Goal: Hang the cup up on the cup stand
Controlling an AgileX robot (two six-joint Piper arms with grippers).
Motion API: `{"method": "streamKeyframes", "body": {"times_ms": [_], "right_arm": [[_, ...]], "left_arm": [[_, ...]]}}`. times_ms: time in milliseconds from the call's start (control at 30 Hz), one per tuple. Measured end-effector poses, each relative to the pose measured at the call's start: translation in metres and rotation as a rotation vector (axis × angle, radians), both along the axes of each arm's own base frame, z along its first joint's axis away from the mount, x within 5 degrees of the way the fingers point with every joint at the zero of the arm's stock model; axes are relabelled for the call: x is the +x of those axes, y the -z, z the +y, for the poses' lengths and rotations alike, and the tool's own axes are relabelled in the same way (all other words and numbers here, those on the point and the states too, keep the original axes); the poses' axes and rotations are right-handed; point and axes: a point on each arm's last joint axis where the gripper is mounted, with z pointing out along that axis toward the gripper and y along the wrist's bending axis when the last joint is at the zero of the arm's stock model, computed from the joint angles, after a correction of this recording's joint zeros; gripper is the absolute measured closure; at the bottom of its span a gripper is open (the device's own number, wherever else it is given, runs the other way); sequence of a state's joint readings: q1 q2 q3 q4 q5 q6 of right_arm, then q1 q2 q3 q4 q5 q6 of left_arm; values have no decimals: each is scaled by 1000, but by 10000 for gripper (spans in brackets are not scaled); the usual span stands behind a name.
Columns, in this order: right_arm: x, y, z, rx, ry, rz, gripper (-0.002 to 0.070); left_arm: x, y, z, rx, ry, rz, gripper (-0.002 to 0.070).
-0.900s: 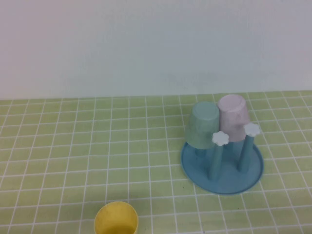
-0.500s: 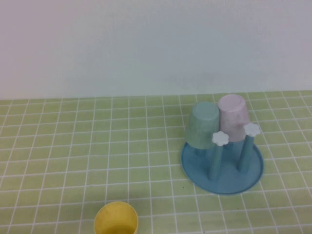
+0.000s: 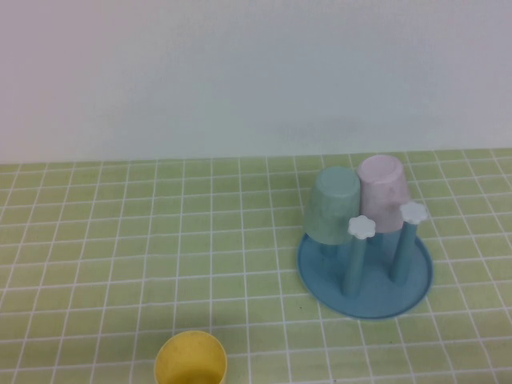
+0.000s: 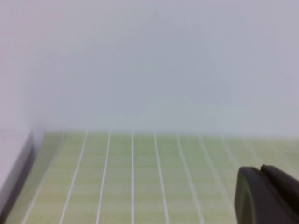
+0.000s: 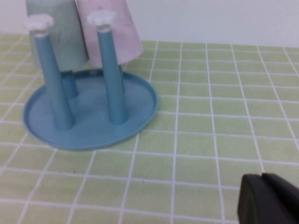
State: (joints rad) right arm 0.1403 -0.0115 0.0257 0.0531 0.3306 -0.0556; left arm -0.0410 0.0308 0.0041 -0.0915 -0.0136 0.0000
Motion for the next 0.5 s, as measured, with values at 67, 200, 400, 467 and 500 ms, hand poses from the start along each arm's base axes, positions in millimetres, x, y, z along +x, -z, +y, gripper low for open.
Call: {"method": "streamKeyframes", "body": {"times_ms": [67, 200, 400, 467, 500], "right_arm": [[1, -2, 1, 28, 1, -23, 678], [4, -17, 2, 188, 19, -168, 678], [5, -37, -3, 421, 82, -364, 678], [5, -39, -4, 444, 91, -383, 678], [4, -40, -5, 447, 93, -390, 678]], "left_arm": [[0, -8, 1, -49, -6, -82, 675], [-2, -19, 3, -142, -9, -206, 675], [-3, -22, 3, -145, -10, -230, 675], [-3, -22, 3, -145, -10, -230, 675], [-3, -22, 3, -145, -10, -230, 675]]}}
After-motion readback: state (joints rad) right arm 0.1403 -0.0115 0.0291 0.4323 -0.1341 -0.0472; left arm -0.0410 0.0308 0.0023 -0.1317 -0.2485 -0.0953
